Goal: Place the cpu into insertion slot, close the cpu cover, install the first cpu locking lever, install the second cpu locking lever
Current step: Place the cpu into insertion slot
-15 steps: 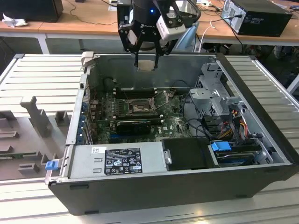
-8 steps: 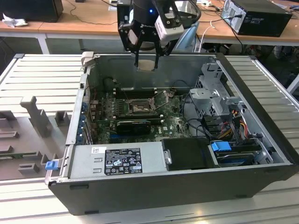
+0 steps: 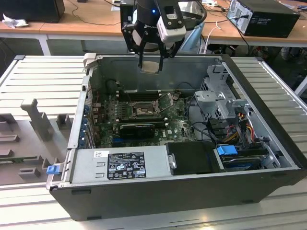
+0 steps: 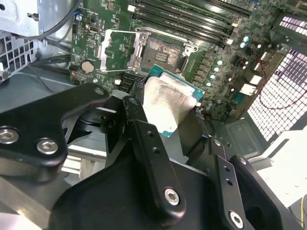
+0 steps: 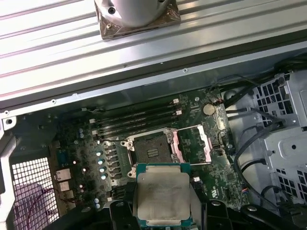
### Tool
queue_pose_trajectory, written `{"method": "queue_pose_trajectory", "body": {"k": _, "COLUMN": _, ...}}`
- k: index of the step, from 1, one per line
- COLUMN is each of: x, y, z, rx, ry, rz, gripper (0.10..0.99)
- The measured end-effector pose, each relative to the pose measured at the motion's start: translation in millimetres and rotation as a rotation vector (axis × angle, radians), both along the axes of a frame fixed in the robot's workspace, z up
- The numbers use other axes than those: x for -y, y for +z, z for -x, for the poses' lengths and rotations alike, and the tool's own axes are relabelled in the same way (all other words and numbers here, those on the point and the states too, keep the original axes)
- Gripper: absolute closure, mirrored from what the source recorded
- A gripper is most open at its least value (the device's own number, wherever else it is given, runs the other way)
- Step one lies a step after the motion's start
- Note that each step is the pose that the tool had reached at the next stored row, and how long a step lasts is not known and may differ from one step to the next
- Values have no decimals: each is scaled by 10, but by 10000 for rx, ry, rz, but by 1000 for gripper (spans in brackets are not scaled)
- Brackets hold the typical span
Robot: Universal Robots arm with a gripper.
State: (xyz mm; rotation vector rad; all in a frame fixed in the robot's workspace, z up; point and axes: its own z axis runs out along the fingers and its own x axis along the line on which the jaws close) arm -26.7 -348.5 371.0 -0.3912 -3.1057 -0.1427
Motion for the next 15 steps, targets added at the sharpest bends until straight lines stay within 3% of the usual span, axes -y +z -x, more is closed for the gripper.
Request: {"method": "queue_pose_trajectory", "body": {"k": 15, "x": 0, "y": -3, "z": 0, "rx": 0, "ry": -1000, "rz": 0, "gripper": 557}}
